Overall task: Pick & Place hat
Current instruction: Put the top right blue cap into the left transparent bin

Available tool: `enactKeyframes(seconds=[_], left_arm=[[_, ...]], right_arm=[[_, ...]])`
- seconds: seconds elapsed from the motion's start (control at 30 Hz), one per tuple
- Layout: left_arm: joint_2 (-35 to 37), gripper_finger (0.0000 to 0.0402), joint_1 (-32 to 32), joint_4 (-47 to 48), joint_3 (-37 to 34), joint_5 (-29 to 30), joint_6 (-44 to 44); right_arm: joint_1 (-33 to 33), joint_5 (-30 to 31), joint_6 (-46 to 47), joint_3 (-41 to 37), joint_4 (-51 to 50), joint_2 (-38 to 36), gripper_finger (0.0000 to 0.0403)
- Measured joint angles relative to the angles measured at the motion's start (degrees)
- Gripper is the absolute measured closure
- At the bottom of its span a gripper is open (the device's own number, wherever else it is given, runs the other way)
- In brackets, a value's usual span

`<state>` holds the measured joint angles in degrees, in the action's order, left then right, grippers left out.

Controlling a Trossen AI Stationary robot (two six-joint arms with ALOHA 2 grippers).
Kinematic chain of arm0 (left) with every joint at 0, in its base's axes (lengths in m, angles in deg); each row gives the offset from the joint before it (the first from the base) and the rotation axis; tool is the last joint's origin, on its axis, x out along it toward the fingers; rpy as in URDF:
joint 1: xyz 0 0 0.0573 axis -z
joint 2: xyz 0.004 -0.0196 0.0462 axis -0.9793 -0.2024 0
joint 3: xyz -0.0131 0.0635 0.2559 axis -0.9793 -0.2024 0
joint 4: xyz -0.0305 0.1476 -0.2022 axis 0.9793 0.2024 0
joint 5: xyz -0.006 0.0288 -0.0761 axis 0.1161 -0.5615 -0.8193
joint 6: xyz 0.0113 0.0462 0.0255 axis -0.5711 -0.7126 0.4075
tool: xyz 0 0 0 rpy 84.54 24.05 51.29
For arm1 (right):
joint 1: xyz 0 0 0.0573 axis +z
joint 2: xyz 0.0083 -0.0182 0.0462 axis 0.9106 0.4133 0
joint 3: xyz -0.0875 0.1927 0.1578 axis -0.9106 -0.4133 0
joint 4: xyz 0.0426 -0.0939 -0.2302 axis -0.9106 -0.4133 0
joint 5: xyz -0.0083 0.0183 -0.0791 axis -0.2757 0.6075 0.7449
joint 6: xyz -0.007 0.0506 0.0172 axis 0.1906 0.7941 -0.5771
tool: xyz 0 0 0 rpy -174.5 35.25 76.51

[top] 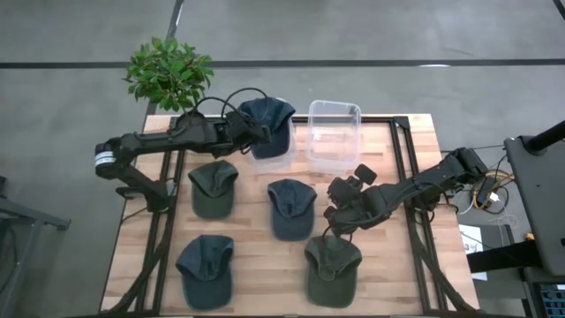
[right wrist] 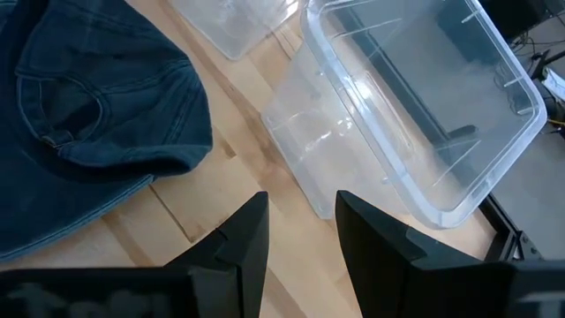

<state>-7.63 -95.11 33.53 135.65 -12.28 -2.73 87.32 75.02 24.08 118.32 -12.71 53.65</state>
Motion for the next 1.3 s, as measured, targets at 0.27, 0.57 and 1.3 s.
enactKeyframes(seconds=[0.27, 0.57, 1.3], left_arm=[[-1.22, 0.0381, -0.1, 0.02, 0.0, -0.41, -0.04], [-2.12, 0.0381, -0.1, 0.09, -0.02, -0.27, -0.4], [-2.1, 0.038, -0.25, 0.07, -0.02, 0.42, -1.57]], right_arm=[[0.0, -0.04, 0.02, 0.0, 0.0, 0.0, 0.0275], [0.0, -0.04, 0.02, 0.0, 0.04, 0.01, 0.0275], [0.0, -0.04, 0.02, 0.0, 0.17, 0.01, 0.0275]])
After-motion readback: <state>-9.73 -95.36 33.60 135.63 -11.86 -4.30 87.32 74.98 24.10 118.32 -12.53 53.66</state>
